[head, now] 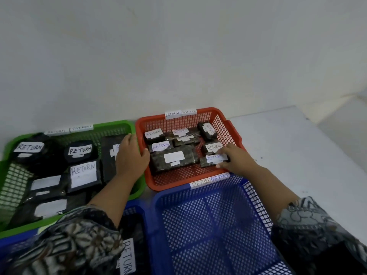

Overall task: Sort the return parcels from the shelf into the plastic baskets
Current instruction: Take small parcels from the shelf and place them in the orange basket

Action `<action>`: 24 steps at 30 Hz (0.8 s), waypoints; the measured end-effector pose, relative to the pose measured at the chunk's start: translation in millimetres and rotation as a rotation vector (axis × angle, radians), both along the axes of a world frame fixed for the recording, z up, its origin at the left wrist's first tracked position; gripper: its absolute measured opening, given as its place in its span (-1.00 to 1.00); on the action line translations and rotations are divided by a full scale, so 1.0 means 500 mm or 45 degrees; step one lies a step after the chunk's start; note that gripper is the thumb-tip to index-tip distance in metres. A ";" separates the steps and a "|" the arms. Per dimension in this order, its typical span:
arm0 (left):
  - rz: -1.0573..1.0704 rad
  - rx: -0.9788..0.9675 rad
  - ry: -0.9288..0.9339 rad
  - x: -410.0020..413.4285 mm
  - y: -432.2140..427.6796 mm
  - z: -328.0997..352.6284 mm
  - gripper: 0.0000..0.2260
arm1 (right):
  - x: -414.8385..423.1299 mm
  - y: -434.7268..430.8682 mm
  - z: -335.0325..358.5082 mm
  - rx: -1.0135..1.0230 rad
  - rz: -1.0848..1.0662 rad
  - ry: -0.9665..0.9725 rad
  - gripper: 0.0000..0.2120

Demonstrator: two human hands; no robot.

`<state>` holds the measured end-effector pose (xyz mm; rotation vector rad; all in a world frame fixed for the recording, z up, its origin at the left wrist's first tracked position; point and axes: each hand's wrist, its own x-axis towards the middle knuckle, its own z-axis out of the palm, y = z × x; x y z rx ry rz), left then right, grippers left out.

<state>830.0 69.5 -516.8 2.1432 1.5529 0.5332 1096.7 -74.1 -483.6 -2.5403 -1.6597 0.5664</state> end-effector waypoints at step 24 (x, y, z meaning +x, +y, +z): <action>0.148 0.107 -0.159 0.034 -0.007 -0.057 -0.54 | 0.082 0.062 -0.051 -0.335 0.125 -0.107 -0.72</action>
